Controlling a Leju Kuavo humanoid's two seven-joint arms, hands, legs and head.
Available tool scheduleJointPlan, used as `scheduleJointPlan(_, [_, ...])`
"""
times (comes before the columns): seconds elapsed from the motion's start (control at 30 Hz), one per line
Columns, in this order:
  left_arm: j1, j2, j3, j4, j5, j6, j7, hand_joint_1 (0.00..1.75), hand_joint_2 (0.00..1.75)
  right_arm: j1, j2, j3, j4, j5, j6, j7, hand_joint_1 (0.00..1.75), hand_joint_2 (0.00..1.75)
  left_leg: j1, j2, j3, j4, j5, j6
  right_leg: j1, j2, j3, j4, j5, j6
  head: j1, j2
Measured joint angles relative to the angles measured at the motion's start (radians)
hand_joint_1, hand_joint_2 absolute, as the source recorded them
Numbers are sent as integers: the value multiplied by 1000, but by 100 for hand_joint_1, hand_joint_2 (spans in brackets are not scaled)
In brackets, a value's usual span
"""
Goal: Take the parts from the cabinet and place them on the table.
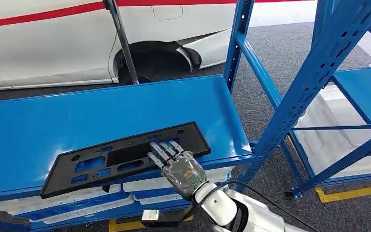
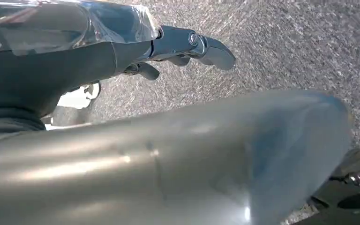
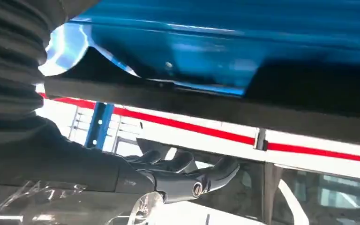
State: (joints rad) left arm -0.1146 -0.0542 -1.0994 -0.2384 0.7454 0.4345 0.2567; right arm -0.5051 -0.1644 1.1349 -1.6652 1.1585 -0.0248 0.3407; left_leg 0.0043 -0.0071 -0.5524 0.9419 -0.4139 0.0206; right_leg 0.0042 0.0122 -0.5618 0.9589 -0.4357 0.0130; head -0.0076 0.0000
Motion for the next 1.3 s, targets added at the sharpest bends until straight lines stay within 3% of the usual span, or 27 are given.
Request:
scheduleJointPlan(0.03, [0, 0, 0, 0, -2, 3, -1, 0, 0, -1, 3, 2, 4, 0, -4, -3, 73, 175, 0, 0, 0, 0, 0, 0, 0, 0, 0, 0, 0, 0, 0, 0])
scheduleJointPlan(0.07, [0, 0, 0, 0, -5, 7, -3, 0, 0, -3, 8, 3, 10, -3, -9, -8, 175, 175, 0, 0, 0, 0, 0, 0, 0, 0, 0, 0, 0, 0, 0, 0])
scheduleJointPlan(0.53, [0, 1, 3, 0, 40, 37, -38, 0, 0, -25, 51, 2, 95, -75, -41, -7, 175, 175, 0, 0, 0, 0, 0, 0, 0, 0, 0, 0, 0, 0, 0, 0])
scheduleJointPlan(1.3, [5, 0, 9, 0, 63, 38, -14, 0, 0, 35, -3, -16, 58, -96, 17, 72, 175, 175, 0, 0, 1, 0, 0, 0, 0, 0, 0, 0, 0, 0, 0, 0])
